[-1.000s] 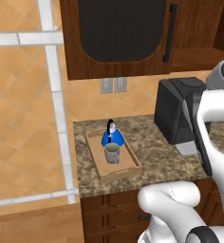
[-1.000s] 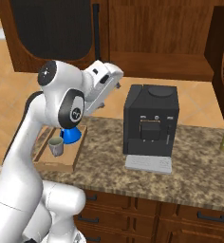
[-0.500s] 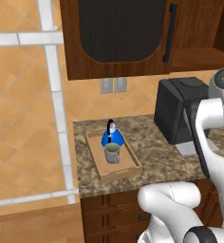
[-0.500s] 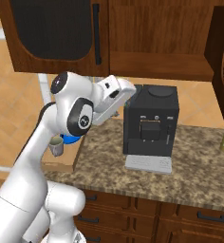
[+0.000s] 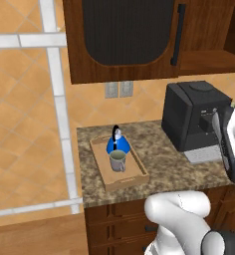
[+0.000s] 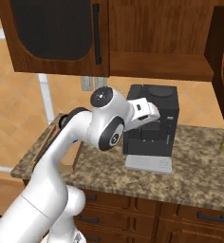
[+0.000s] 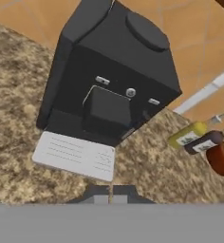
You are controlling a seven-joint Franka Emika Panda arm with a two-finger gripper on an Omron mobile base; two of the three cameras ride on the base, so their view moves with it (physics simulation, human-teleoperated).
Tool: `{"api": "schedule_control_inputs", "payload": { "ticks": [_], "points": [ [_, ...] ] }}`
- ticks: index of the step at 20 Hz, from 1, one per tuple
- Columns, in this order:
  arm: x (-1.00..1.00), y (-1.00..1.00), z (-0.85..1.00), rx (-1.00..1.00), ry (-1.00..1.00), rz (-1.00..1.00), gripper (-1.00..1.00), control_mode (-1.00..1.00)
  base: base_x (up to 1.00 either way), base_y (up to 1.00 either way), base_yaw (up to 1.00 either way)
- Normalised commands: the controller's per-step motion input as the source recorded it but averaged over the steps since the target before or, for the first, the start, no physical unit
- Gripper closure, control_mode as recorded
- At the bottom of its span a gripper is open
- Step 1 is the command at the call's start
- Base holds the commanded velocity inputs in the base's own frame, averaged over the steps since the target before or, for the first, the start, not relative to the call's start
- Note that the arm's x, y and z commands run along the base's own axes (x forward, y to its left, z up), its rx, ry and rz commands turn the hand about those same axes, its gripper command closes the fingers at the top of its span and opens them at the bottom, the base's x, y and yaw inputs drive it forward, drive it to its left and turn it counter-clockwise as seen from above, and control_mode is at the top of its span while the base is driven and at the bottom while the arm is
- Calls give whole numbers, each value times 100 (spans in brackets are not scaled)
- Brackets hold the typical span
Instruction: Pick the kettle from the counter and place it on the tray. Then pick the mug from the cabinet and place it on the tray. Then close the cabinet doors.
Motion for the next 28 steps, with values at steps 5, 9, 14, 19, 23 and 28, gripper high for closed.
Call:
{"api": "schedule_control_inputs", "payload": {
  "ticks": [5,9,14,19,23,28],
  "points": [
    [1,-53,-41,47,0,0,100,-100,0,0,0],
    [0,-20,-31,19,-2,-1,100,-100,0,0,0],
    [0,-15,-30,25,-5,0,100,-100,0,0,0],
    [0,-2,-36,20,-6,0,100,-100,0,0,0],
    [0,-2,-20,16,-4,0,100,-100,0,0,0],
    [0,-15,-9,15,-1,0,100,-100,0,0,0]
  ]
}}
